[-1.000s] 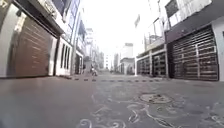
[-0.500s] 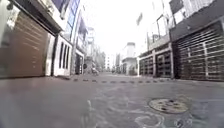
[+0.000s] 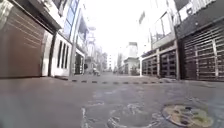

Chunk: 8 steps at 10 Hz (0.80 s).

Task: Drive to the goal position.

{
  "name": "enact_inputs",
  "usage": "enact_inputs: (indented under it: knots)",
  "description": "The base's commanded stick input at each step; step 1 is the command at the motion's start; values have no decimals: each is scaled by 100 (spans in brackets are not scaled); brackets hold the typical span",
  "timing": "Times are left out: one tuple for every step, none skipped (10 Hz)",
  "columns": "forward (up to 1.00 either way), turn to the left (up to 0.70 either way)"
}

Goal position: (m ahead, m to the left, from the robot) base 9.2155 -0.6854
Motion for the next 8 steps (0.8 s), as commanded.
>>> enact_inputs:
  knots:
    - [100, 0]
    - [100, 0]
    - [100, -31]
    - [100, -40]
    - [100, -19]
    - [100, 0]
    - [100, 0]
    - [100, 0]
